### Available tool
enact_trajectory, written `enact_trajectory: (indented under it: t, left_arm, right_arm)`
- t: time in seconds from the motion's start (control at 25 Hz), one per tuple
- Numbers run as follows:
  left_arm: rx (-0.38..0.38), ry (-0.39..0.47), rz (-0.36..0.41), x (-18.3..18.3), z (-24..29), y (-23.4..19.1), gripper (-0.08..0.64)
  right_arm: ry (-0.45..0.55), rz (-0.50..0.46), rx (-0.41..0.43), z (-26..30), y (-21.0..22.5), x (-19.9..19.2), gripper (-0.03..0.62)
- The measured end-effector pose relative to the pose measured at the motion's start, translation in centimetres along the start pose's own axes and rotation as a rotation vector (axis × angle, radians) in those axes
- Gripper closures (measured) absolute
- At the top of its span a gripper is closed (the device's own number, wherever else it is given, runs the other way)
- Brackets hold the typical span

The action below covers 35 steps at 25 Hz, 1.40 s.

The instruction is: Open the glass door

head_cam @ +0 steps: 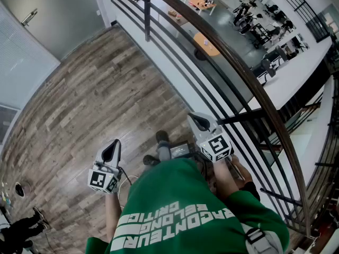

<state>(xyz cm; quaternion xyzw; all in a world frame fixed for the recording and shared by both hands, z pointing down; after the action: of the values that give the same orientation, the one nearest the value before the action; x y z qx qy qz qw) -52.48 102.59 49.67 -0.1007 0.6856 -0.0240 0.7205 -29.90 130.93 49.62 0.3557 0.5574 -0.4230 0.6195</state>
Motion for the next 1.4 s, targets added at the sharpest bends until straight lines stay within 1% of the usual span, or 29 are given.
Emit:
enact_trajectory:
  t: [0.12,0.28,0.36,0.52,0.68,0.88,1.04,1.16,1.24,1.4]
  left_arm:
    - [0.006,0.008,-0.003,-0.3,0.1,0.8,0.545]
    - [-0.001,0.001,0.008,0.7,1.8,1.9,0.545]
    - [0.013,0.012,0.014,0.4,2.3,1.6,0.545]
    - [0.05,0.018,-0.001,0.2,3.3,0.9,0.545]
    - [0.071,0.012,-0.006,0.4,4.4,0.4,0.545]
    - [0.083,0.001,-0.009,1.6,6.5,0.3,0.545]
    - [0.078,-0.026,0.016,2.7,8.5,0.5,0.545]
    - [0.052,-0.059,0.025,2.6,9.8,0.5,0.545]
    - [0.038,-0.075,0.002,1.4,10.0,0.7,0.545]
    - [0.018,-0.122,-0.038,-0.2,10.2,0.6,0.545]
  right_arm:
    - [-0.004,-0.005,0.017,-0.5,0.7,1.0,0.6]
    - [-0.006,-0.007,0.011,-0.9,2.2,1.1,0.6]
    - [-0.007,-0.003,0.013,-0.2,3.1,0.9,0.6]
    - [-0.008,0.002,0.033,1.6,4.4,0.6,0.6]
    - [0.0,-0.007,0.056,3.5,5.5,1.0,0.598]
    - [-0.014,0.022,0.093,4.9,6.6,1.2,0.598]
    - [-0.014,0.0,0.123,5.3,6.8,1.7,0.598]
    - [-0.009,0.039,0.124,6.5,6.8,1.5,0.598]
    - [-0.02,0.057,0.141,7.4,6.2,1.4,0.598]
    - [-0.062,0.043,0.204,9.0,4.2,0.7,0.598]
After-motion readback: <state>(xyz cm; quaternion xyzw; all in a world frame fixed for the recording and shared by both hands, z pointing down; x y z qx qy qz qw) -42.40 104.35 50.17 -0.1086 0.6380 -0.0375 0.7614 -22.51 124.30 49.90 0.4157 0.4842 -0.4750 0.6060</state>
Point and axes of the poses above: the fingertips, and each gripper's own axes: z forward along the fingers, y to its right, x out of its top, the point moved 8 cm from there along -z, backward along the fingers, and after that the axes turned 9 degrees about y, right-handed, at the moved point
